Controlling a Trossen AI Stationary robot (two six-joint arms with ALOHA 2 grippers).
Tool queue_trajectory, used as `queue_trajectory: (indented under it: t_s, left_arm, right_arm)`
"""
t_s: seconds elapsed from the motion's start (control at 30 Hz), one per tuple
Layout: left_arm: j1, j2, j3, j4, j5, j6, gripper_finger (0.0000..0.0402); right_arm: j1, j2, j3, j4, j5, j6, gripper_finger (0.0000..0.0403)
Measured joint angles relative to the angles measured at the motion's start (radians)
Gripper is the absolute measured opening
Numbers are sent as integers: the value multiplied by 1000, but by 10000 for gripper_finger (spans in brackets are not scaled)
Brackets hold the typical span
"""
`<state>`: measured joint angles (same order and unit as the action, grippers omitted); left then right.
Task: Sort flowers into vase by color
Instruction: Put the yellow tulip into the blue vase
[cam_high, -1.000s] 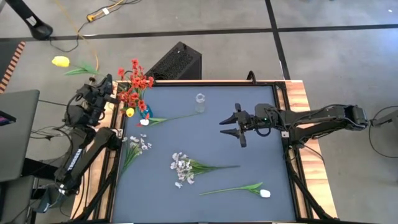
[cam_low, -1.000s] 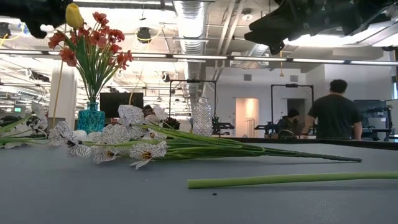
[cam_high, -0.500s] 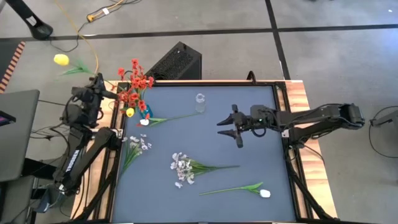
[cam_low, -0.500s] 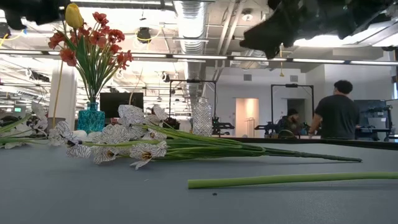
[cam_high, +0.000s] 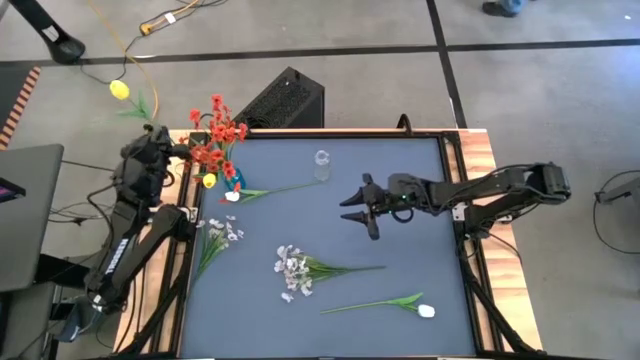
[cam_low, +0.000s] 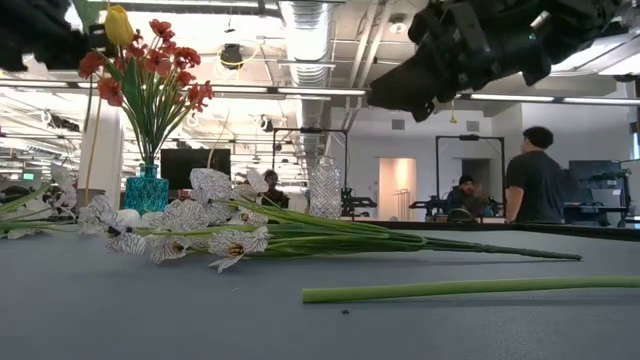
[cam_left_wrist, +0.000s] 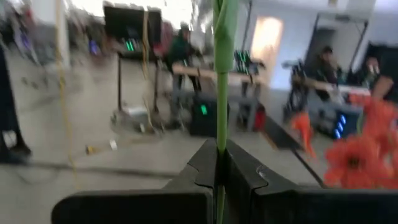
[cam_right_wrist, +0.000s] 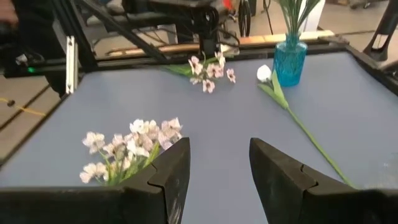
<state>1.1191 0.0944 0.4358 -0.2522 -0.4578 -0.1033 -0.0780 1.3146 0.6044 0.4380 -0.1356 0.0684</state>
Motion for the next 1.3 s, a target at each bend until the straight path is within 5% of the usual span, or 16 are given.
queue_trajectory:
  t_s: [0.2,0.53,0.8,1.13,1.3]
  left_arm:
    - [0,17,-4,-85,149,-144,0]
    - [-1,-40,-224,121,438,-395,0]
    - [-2,-93,-274,157,474,-431,0]
    - [-2,-90,-86,-58,459,-381,0]
    - [-2,-90,-107,-111,461,-388,0]
  right_arm:
    - [18,-22,0,16,-3,3,191]
    - [53,-19,0,10,-5,0,191]
    - [42,-19,0,11,-5,0,191]
    - [14,-20,0,12,-5,3,191]
    - [10,-20,0,21,-5,-2,191]
